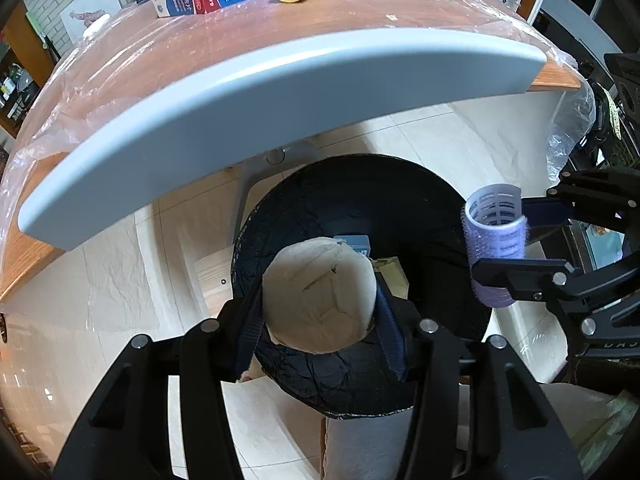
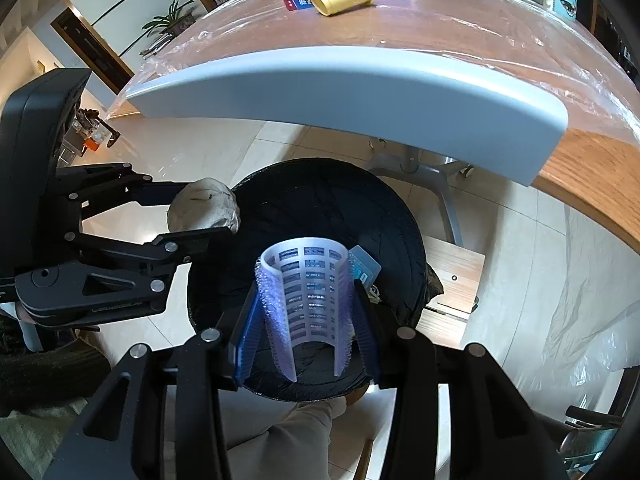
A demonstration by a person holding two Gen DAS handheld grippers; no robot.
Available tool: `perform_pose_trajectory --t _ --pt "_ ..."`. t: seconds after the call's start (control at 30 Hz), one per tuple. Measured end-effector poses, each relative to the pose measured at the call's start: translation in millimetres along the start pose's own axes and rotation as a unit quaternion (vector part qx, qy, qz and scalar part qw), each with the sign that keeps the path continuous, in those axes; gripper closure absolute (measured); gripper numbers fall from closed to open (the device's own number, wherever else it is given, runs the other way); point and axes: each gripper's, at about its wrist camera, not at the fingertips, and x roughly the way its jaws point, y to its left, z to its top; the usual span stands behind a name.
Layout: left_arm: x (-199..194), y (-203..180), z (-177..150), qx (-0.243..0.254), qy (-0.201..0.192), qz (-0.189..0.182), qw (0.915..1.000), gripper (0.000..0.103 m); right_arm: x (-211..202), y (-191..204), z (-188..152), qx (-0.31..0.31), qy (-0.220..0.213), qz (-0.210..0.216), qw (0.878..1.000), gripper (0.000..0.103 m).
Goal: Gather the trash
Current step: 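Open the left tool over the bin while the right tool releases the curler, then grasp the white medicine box with the left tool while the right tool grasps the yellow paper cup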
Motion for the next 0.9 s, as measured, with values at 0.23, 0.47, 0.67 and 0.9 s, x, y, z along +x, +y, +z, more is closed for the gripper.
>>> perform_pose_trajectory --t 0.23,0.47,0.67,0.9 --pt "-4 3 2 -0.008 -0.004 0.007 0.9999 0.029 -8 -2 -2 0.002 -0.011 -0.022 1.0 0.031" --pt "-26 8 3 -0.016 -0.021 -0.003 0.9996 0.029 -41 -1 -4 -0.014 -0.05 -0.031 0.998 0.02" --pt "-96 17 8 -0.018 -0.124 -0.027 0.9917 0.009 -98 19 4 -0.075 -0.143 -0.054 0.985 0.004" --pt "-119 39 49 -0.002 -0.195 0.046 0.9796 0.002 -100 21 53 -0.104 -0.17 -0.077 0.977 0.004"
